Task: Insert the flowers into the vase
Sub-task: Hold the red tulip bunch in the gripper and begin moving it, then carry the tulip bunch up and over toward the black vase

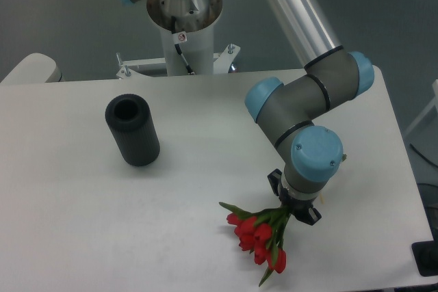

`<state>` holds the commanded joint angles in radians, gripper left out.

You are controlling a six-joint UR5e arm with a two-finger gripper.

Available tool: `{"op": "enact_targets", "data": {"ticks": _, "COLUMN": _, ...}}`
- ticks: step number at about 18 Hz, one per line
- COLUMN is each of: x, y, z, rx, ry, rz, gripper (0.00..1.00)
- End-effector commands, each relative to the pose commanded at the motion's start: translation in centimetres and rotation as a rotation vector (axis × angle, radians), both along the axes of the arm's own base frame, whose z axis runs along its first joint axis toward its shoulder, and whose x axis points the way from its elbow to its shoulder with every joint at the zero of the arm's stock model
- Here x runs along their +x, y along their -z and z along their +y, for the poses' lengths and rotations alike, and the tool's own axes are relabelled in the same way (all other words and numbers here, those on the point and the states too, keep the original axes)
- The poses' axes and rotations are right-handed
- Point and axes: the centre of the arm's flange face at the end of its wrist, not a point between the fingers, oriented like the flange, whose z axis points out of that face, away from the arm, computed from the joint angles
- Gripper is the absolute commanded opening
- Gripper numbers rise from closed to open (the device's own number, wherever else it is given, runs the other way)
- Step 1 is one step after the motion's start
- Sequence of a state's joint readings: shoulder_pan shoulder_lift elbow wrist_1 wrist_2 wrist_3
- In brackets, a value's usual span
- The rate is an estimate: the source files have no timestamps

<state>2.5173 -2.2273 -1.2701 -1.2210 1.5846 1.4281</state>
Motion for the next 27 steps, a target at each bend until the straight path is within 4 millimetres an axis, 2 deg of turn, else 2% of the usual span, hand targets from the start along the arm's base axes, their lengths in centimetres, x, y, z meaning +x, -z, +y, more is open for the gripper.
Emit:
{"op": "enact_targets", "data": {"ticks": 9, "x": 0.5, "y": -0.3, "z": -0.2, "rx": 0.008, "ry": -0.003, "rz": -0.007, "gripper": 0.03}}
{"op": "enact_targets", "data": {"ticks": 15, "x": 3.2, "y": -2.1, "z": 0.1, "rx": 0.155, "ry": -0.027, "rz": -0.109, "gripper": 0.02}}
{"op": "enact_targets", "data": {"ticks": 18, "x": 5.4, "y": -4.4, "z": 0.5, "rx": 0.238, "ry": -0.049, "rz": -0.153, "gripper": 0.01}}
{"op": "enact_targets", "data": {"ticks": 24, "x": 8.7, "y": -10.4, "z": 1.6, "rx": 0.491, "ry": -0.097, "rz": -0.293, "gripper": 0.0}}
{"op": "enact_targets", "data": {"ticks": 27, "x": 10.5, "y": -12.1, "z": 1.4, "rx": 0.593, "ry": -0.106, "rz": -0.376, "gripper": 0.0}}
